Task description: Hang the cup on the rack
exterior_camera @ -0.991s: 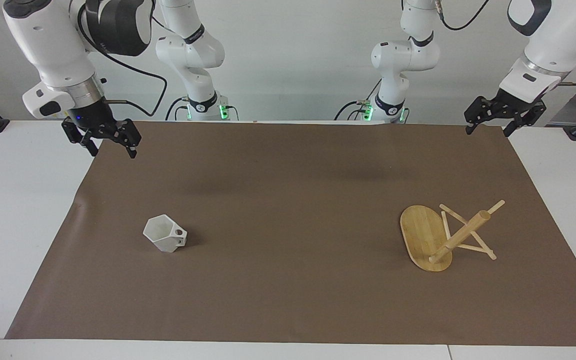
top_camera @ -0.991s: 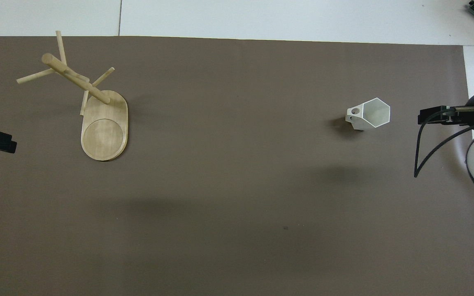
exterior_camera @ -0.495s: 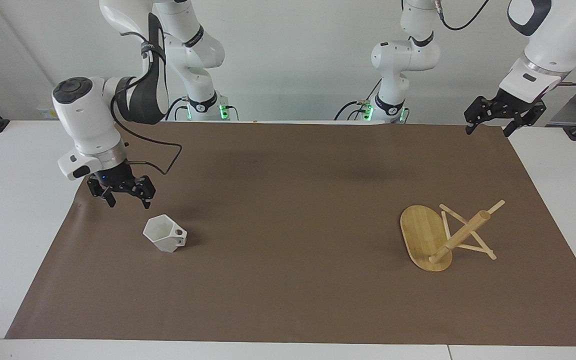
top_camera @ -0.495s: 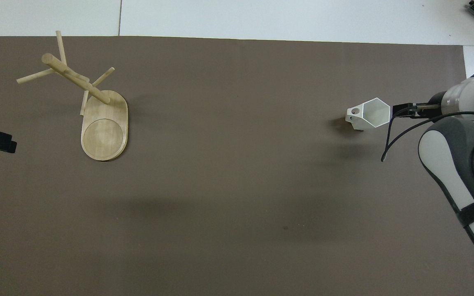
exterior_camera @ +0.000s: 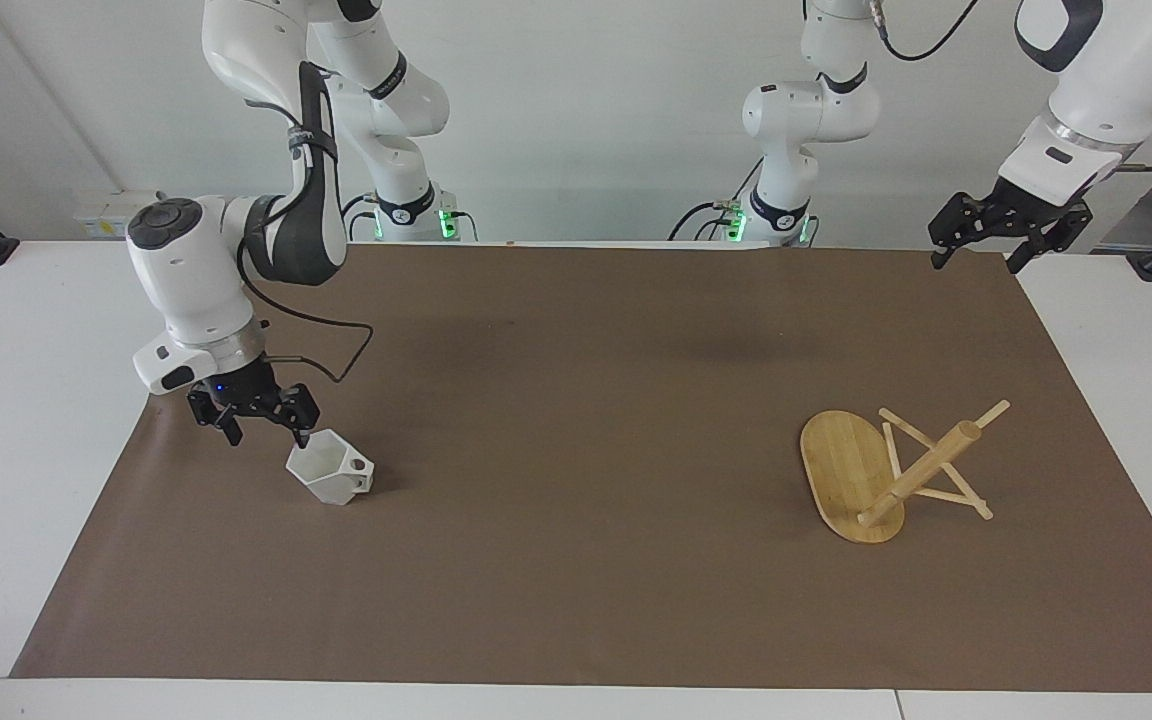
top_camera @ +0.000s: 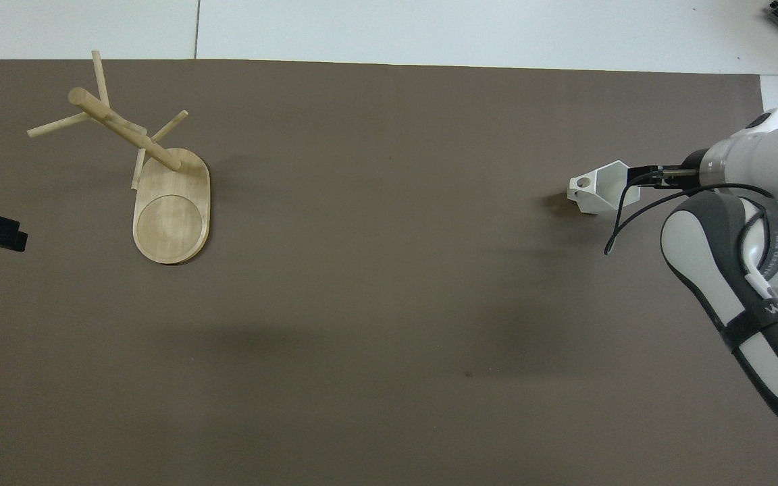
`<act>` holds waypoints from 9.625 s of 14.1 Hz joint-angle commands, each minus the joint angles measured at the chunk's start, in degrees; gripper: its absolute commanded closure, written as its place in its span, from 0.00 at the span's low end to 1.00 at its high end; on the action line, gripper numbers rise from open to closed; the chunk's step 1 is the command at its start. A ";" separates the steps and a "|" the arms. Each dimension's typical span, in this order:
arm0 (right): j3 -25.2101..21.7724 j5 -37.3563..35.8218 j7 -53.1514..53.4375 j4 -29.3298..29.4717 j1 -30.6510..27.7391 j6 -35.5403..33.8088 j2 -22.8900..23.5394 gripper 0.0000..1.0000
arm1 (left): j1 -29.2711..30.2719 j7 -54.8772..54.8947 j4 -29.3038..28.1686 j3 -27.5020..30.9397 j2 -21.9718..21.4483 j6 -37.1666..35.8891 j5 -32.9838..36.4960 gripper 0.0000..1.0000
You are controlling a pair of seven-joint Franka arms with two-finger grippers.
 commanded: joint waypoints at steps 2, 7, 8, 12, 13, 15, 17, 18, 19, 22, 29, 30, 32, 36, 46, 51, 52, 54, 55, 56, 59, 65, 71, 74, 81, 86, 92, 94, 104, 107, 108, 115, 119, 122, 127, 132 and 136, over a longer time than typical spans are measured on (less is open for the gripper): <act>0.02 1.41 -1.41 -0.83 0.03 5.62 2.79 0.00 | -0.44 0.21 -0.43 0.64 -0.80 -0.68 -0.46 0.00; 0.20 1.41 -1.24 -0.74 0.12 8.80 4.82 0.00 | -0.44 0.21 -0.43 0.64 -0.80 -0.68 -0.46 0.00; 0.20 1.41 -1.32 -0.74 0.38 8.80 4.90 0.00 | -0.44 0.21 -0.43 0.64 -0.80 -0.68 -0.46 0.00; 0.29 1.41 -1.24 0.22 0.56 7.05 4.73 0.28 | -0.44 0.21 -0.43 0.64 -0.80 -0.68 -0.46 0.00; 0.29 1.32 -1.32 0.31 0.56 6.26 4.55 0.40 | -0.44 0.21 -0.43 0.64 -0.80 -0.68 -0.46 0.00; 0.29 1.32 -1.50 0.66 0.64 5.38 4.29 0.64 | -0.44 0.21 -0.43 0.64 -0.80 -0.68 -0.46 0.00; 0.37 1.41 -1.33 0.66 0.64 5.11 4.11 0.88 | -0.44 0.21 -0.43 0.64 -0.80 -0.68 -0.46 0.00; 0.37 1.41 -1.32 0.66 0.64 4.93 4.11 1.00 | -0.44 0.21 -0.43 0.64 -0.80 -0.68 -0.46 0.00; 0.37 1.41 -1.24 0.66 0.64 4.32 4.11 1.00 | -0.44 0.21 -0.43 0.64 -0.80 -0.68 -0.46 0.00; 0.37 1.41 -1.32 0.93 0.64 3.88 4.11 1.00 | -0.44 0.21 -0.43 0.64 -0.80 -0.68 -0.46 0.00; 3.88 1.41 -1.76 6.62 0.64 -7.79 2.80 1.00 | -0.44 0.21 -0.43 0.64 -0.80 -0.68 -0.46 0.00; 5.63 1.41 -1.76 8.12 0.56 -10.42 2.27 1.00 | -0.44 0.21 -0.43 0.64 -0.80 -0.68 -0.46 0.00; 9.23 1.76 -2.90 10.85 0.38 -14.30 1.83 1.00 | -0.44 0.21 -0.43 0.64 -0.80 -0.68 -0.46 0.00; 11.79 20.60 -14.04 12.61 0.29 -14.94 1.57 1.00 | -0.44 0.21 -0.43 0.64 -0.80 -0.68 -0.46 0.00; 25.94 28.21 -18.46 19.46 0.38 -13.97 -0.72 1.00 | -0.44 0.21 -0.43 0.64 -0.80 -0.68 -0.46 0.00; 28.68 42.51 -34.68 20.26 0.38 -13.44 -0.90 1.00 | -0.44 0.21 -0.43 0.64 -0.80 -0.68 -0.46 0.00; 28.68 45.59 -38.64 20.26 0.38 -13.44 -0.90 1.00 | -0.44 0.21 -0.43 0.64 -0.80 -0.68 -0.46 0.00; 28.59 50.25 -45.42 20.26 0.38 -13.53 -1.60 1.00 | -0.44 0.21 -0.43 0.64 -0.80 -0.76 -0.46 0.00; 28.59 52.54 -47.71 20.26 0.38 -13.44 -1.69 1.00 | -0.44 0.21 -0.52 0.64 -0.80 -1.11 -0.46 0.00; 28.67 54.56 -48.77 20.26 0.38 -13.44 -1.86 1.00 | -0.44 -0.05 -0.61 0.72 -1.06 -1.12 -0.46 0.00; 28.76 55.64 -48.70 20.09 0.64 -11.34 -2.04 1.00 | -0.44 -0.40 -0.78 0.72 -1.24 -1.47 -0.46 0.00; 30.52 59.24 -46.95 19.65 2.40 -5.36 -1.95 1.00 | -1.85 -25.39 -0.52 -2.88 -1.15 -0.51 -8.07 0.00; 31.31 60.74 -46.68 19.38 3.45 -5.26 -1.25 1.00 | -1.33 -60.84 1.32 -2.97 0.07 5.48 -23.38 0.00; 31.31 60.65 -46.68 19.30 4.34 -5.09 -1.07 1.00 | -1.76 -75.33 2.37 -3.14 0.95 6.79 -24.98 0.00; 31.22 59.59 -47.38 18.68 5.48 -1.92 -0.28 1.00 | -1.94 -101.10 3.53 -4.63 2.10 6.18 -34.46 0.00; 31.31 58.36 -47.12 18.86 5.57 -1.75 -0.28 1.00 | -1.68 -107.28 4.05 -4.99 4.73 5.92 -39.75 0.00; 31.31 58.36 -46.85 18.77 5.57 -1.84 -0.19 1.00 | -1.50 -112.11 3.96 -6.31 5.79 6.62 -41.94 0.00; 31.31 58.36 -46.76 18.77 5.57 -1.84 -0.19 1.00 | -1.41 -113.08 3.96 -6.31 5.79 7.23 -42.82 0.00; 31.40 58.36 -45.72 18.77 6.36 -0.79 -0.28 1.00 | -4.49 -114.22 2.03 -6.48 5.61 13.47 -43.27 0.00; 31.40 58.36 -45.09 18.77 7.06 0.19 -0.19 1.00 | -5.98 -115.28 1.33 -6.48 5.17 11.90 -43.09 0.00; 31.40 58.36 -45.09 18.77 7.06 0.19 -0.19 1.00 | -5.89 -115.37 1.76 -6.40 5.26 11.02 -42.74 0.00; 31.40 58.45 -45.01 18.77 7.15 0.19 -0.19 1.00 | -5.98 -115.37 1.15 -6.31 4.91 9.87 -42.12 0.16; 31.40 58.45 -44.66 18.77 7.06 0.19 -0.19 1.00 | -5.89 -114.76 1.24 -6.31 4.91 9.70 -41.69 1.00; 31.40 58.45 -44.21 18.77 7.06 0.19 -0.19 1.00 | -5.81 -114.75 1.15 -6.31 4.91 9.78 -41.07 1.00; 31.40 58.45 -41.51 18.77 7.15 0.10 -0.19 1.00 | -5.54 -115.28 1.24 -6.31 4.91 10.31 -41.07 1.00; 31.49 58.45 -37.71 18.77 7.24 0.19 -0.19 0.65 | -5.37 -115.19 1.15 -6.31 4.91 10.57 -40.98 1.00; 31.40 58.45 -37.36 18.77 7.15 0.10 -0.19 0.00 | -5.28 -115.19 1.15 -6.31 4.91 11.01 -40.81 1.00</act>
